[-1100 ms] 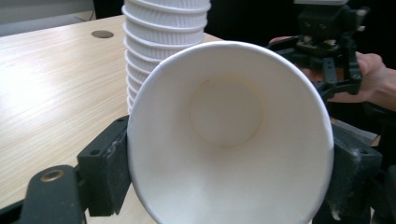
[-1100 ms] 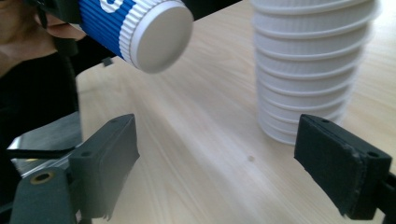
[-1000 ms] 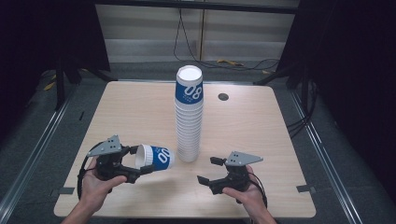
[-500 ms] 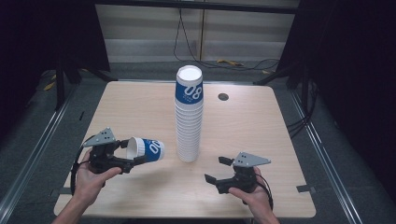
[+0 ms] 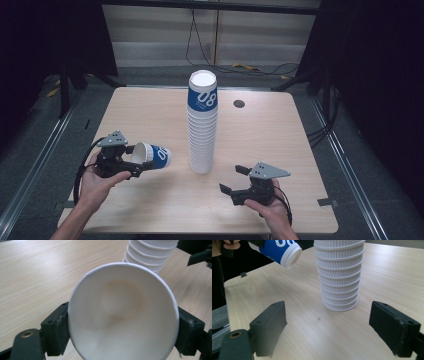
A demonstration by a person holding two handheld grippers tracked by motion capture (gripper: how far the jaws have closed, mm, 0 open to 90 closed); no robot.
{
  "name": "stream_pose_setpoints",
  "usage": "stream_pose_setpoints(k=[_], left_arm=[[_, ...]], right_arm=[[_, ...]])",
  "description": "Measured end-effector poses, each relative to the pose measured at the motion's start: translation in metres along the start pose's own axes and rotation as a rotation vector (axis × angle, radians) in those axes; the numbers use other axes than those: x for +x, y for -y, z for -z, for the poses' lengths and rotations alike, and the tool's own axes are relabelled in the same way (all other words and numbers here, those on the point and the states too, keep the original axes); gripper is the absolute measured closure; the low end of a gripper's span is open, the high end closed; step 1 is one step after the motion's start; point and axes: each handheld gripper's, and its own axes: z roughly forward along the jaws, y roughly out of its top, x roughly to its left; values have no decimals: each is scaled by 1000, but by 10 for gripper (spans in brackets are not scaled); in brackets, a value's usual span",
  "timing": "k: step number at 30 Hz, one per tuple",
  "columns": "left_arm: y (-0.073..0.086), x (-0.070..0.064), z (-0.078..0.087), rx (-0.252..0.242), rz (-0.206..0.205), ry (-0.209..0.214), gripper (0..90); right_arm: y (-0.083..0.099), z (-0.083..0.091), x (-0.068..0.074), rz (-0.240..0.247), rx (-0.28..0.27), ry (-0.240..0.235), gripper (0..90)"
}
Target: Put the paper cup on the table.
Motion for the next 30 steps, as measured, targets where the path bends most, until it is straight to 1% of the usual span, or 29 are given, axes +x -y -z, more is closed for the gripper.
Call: stream_pose_setpoints(k=[3,4,6,8,10,11,14,16,17,18,19,20,21,24,26,27,28,30], left_arm=[[-2,4,-1,25,7,-14,172],[-2,6,-2,41,9,-20,172],[-3,9,-3,62,0,-36,172],[-5,11,-4,68,-7,-42,171],[-6,15,-5,87,-16,-51,171],[-7,16,-5,86,-10,-54,171],[-9,20,-7,123,-25,-53,170],[-10,22,-9,151,0,-26,168],[-10,23,-9,158,-7,-32,168],[-11,22,-10,178,-18,-39,168],[-12,22,-10,194,-18,-37,168],[-12,23,-10,202,-21,-46,168],[-13,24,-11,218,-26,-65,168],[-14,29,-15,247,-16,-97,168],[-15,35,-19,267,-8,-105,168],[-16,36,-20,283,-15,-120,168],[-17,37,-22,288,-12,-126,168],[-19,39,-26,308,-4,-130,168]], right_arm=[[1,0,-1,20,-19,33,141],[1,0,-1,16,-22,36,141],[2,0,-2,15,-24,44,141],[2,0,-3,14,-29,49,141],[2,1,-3,8,-34,47,141],[2,1,-3,7,-36,46,141],[2,1,-3,12,-39,46,141],[1,1,-3,14,-41,47,145],[1,1,-2,17,-41,48,146],[1,1,-2,15,-40,48,146],[1,1,-2,14,-40,46,146],[1,1,-1,17,-39,46,146],[1,1,-2,17,-38,47,146],[1,0,-2,20,-41,45,146],[2,0,-1,25,-42,45,146],[2,0,-1,21,-36,44,146],[2,-1,-1,22,-38,42,146],[2,-2,-1,24,-37,41,146]])
